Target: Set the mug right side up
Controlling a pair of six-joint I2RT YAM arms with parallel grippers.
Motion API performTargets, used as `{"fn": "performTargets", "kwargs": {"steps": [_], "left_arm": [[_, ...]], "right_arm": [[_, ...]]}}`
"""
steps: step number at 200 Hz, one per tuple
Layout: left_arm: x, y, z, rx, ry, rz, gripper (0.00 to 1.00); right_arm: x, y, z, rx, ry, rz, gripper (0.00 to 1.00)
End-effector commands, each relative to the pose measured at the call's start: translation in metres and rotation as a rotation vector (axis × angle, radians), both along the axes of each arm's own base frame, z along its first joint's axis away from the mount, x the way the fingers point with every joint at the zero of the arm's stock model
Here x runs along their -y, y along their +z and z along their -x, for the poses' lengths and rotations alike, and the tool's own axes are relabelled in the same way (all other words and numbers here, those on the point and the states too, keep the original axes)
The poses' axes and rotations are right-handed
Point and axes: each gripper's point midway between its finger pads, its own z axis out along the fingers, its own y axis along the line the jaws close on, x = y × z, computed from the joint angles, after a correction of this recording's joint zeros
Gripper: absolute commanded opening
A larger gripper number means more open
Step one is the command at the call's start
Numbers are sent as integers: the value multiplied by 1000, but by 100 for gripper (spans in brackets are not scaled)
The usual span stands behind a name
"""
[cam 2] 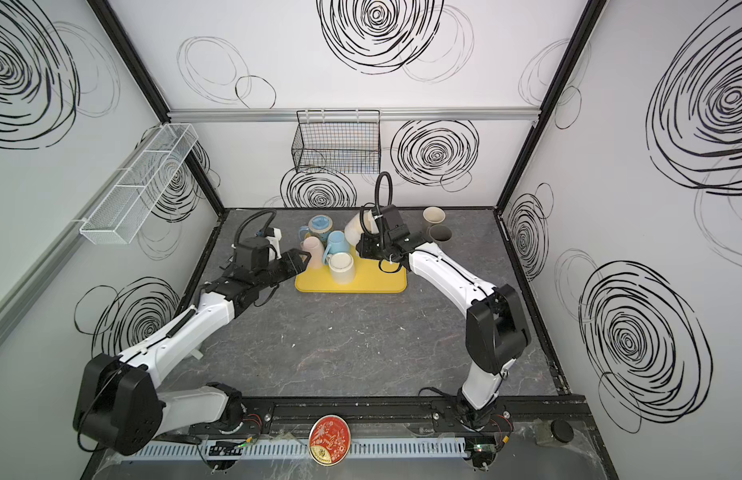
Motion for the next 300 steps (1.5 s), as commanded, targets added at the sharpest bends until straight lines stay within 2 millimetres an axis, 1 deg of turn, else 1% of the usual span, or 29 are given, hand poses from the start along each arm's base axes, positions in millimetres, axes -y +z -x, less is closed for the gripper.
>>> {"fn": "performTargets", "kwargs": {"steps": [1, 29, 35, 39, 47, 66, 88, 104, 151, 179, 198, 220, 237, 264, 277, 290, 300], "left_arm": [[15, 52, -4, 139, -64, 208, 58], [29, 96, -6, 224, -129, 409, 57], [32, 103, -6, 237, -142, 449, 56], [33, 113, -6, 264, -152, 479, 56], [36, 123, -5, 280, -170, 532, 55], [40, 136, -6, 295, -190, 620, 51], [44, 138, -6, 286, -202, 661, 48], [48, 137, -6, 275, -205, 672, 48], [65, 144, -4, 273, -253, 709, 47], [72, 142, -6, 256, -261, 733, 44], [76, 137, -8, 233, -260, 733, 42], [81, 132, -9, 216, -264, 732, 41], [86, 133, -8, 218, -277, 737, 42], [90, 146, -8, 248, -303, 761, 44], [90, 155, -8, 272, -318, 783, 43], [89, 167, -6, 308, -335, 812, 40], [87, 175, -5, 335, -345, 832, 36]], "right_arm": [[-21, 95, -5, 219, 103, -221, 0], [-36, 137, 3, 286, 209, -344, 0], [-39, 144, 6, 294, 232, -368, 0], [-41, 149, 7, 299, 244, -383, 0], [-44, 156, 10, 302, 266, -411, 0], [-50, 173, 15, 320, 307, -471, 0], [-55, 186, 20, 337, 340, -512, 0], [-58, 189, 24, 343, 360, -516, 0], [-66, 196, 34, 350, 400, -533, 0], [-68, 202, 39, 358, 414, -541, 0], [-68, 205, 41, 359, 417, -546, 0], [-69, 208, 43, 362, 424, -554, 0], [-70, 209, 44, 360, 432, -561, 0], [-73, 206, 46, 335, 449, -583, 0], [-74, 205, 45, 328, 449, -591, 0], [-75, 204, 45, 323, 450, -591, 0], [-74, 201, 43, 317, 440, -586, 0]]}}
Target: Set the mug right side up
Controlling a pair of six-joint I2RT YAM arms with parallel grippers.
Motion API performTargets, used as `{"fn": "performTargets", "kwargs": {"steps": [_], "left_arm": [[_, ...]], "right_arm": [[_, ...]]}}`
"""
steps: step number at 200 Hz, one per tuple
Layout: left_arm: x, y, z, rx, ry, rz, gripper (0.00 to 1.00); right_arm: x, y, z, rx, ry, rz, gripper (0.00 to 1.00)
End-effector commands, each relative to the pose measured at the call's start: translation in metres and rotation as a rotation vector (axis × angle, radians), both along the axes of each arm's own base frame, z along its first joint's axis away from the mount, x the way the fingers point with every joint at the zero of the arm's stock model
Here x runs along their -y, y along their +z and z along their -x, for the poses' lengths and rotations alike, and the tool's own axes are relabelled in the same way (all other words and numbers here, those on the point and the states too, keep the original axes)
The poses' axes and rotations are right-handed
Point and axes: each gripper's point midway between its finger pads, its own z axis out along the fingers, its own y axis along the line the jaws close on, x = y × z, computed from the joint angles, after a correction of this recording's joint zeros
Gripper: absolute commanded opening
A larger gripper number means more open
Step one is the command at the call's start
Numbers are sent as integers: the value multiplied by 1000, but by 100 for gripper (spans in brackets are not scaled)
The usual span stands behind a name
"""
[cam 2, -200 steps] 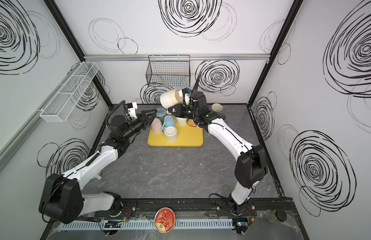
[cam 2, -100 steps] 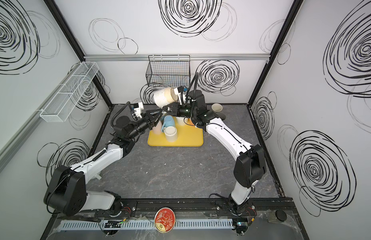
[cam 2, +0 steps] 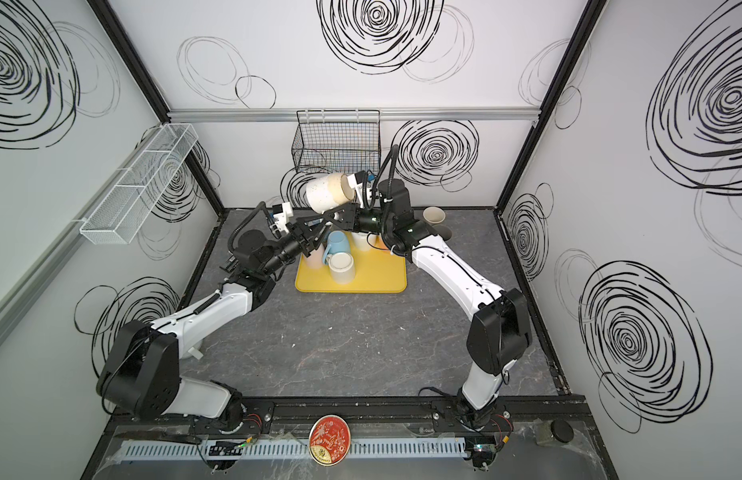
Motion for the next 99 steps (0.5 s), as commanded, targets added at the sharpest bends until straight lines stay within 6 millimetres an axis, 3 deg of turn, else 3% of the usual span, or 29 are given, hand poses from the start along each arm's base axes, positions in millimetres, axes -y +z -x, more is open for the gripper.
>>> {"fn": "performTargets", "kwargs": {"steps": [1, 31, 68, 81, 99], "left_arm": [[3, 52, 11, 165, -42, 96, 35], [1, 62, 15, 199, -50, 123, 14], [1, 63, 19, 208, -65, 139, 1], [1, 66, 20, 214, -71, 148, 0], [0, 67, 20, 217, -72, 152, 0]], "right_arm": [[-5, 59, 13, 169, 54, -120, 0], [1, 52, 8, 145, 29, -111, 0], [6, 42, 4, 109, 6, -106, 0], [7, 38, 1, 93, -5, -104, 4], [10, 35, -3, 78, -27, -96, 20]]}}
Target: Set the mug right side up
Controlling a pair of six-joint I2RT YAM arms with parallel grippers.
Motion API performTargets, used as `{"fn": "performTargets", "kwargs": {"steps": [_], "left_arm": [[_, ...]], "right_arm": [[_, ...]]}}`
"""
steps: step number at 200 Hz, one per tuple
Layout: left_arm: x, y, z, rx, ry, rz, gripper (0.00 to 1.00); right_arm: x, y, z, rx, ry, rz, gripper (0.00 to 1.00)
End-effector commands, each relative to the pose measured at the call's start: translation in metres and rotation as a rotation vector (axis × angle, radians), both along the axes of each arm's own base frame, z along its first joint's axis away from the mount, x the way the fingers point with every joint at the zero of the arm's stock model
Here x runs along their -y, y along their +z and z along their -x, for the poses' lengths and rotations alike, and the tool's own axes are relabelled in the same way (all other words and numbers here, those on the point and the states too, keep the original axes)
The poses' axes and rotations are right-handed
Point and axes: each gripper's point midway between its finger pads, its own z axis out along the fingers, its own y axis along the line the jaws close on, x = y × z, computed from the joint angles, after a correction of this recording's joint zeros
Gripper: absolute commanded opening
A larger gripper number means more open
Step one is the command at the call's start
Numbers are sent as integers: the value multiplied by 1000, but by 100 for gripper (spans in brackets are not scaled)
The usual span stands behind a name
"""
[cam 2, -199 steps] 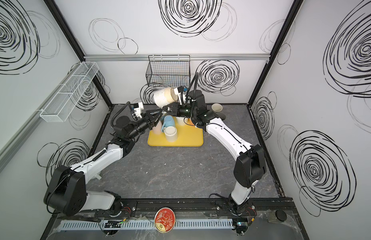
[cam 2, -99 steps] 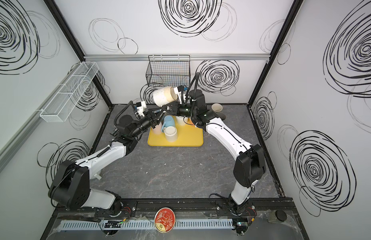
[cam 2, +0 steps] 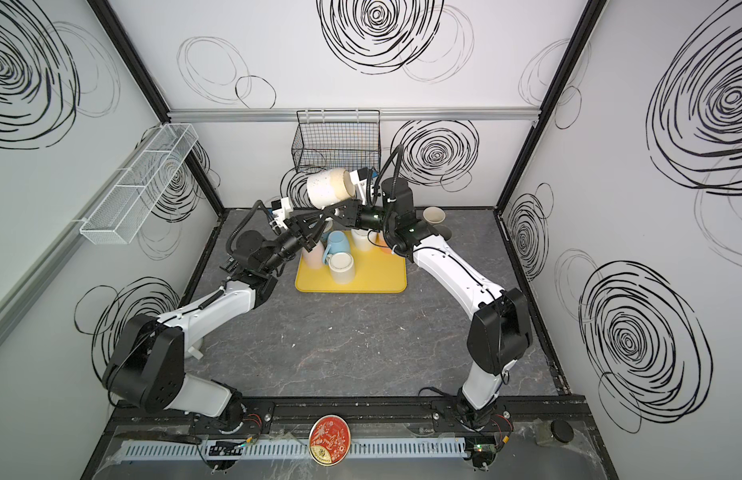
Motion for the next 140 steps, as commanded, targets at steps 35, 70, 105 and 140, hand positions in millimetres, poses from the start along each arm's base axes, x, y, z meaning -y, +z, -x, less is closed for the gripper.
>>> {"fn": "performTargets", "kwargs": {"steps": [35, 70, 105, 140], "left_arm": [[-4, 43, 17, 161, -25, 73, 0], [-4, 38, 14, 143, -32, 81, 0], [-2, 25, 7, 107, -35, 71, 0], [2, 8, 2, 66, -39, 55, 0]], "right_arm": [[16, 24, -6, 71, -68, -32, 32], [24, 13, -13, 38, -110, 7, 35], [31, 1, -19, -4, -144, 45, 36], [43, -22, -24, -72, -191, 109, 38]]}}
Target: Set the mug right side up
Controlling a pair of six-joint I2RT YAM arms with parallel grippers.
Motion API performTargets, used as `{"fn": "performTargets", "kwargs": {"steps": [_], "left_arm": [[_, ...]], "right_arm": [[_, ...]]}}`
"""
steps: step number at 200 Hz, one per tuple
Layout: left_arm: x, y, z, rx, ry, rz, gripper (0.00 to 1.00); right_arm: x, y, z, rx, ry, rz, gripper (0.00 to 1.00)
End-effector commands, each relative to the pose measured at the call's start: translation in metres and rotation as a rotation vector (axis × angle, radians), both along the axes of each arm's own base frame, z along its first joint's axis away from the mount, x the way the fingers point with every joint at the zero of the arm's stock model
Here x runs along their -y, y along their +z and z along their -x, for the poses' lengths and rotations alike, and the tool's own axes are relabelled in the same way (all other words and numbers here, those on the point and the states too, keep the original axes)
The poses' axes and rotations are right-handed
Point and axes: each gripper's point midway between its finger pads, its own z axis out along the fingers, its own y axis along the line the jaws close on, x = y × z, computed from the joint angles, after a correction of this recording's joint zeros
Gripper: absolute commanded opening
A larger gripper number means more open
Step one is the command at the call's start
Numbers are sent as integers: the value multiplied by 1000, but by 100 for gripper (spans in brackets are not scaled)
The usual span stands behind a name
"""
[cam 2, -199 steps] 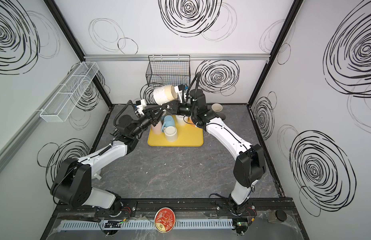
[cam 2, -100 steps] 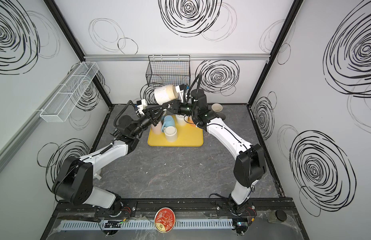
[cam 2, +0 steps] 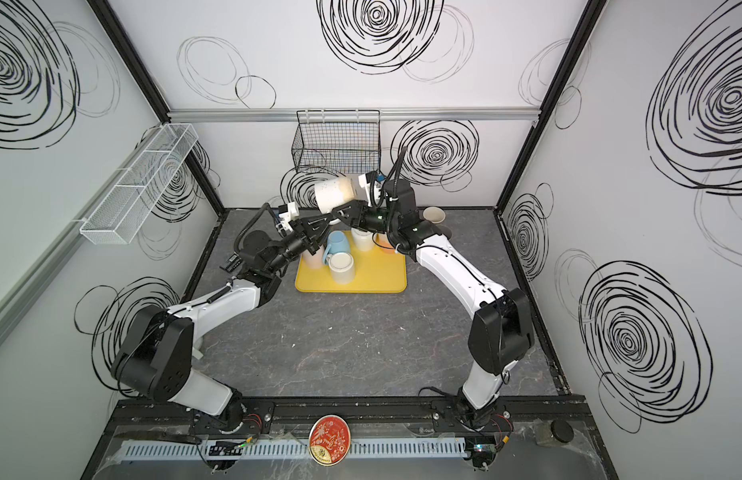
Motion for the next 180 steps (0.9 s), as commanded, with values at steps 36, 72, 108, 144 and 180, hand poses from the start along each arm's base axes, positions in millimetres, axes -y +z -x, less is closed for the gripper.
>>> {"fn": "performTargets", "kwargs": {"steps": [36, 72, 108, 144, 180], "left_arm": [[11, 11, 8, 108, -35, 15, 0], [36, -16, 3, 49, -74, -18, 0], [62, -38, -3, -3, -122, -50, 0], [91, -78, -9, -67, -150, -207, 0], [116, -119, -9, -124, -185, -357, 0]], "right_arm": [[30, -21, 0, -65, -80, 69, 37], [43, -52, 4, -118, -102, 113, 31], [55, -81, 8, -174, -125, 148, 28], [77, -109, 8, -236, -184, 200, 29], [104, -133, 10, -309, -233, 252, 29]]}}
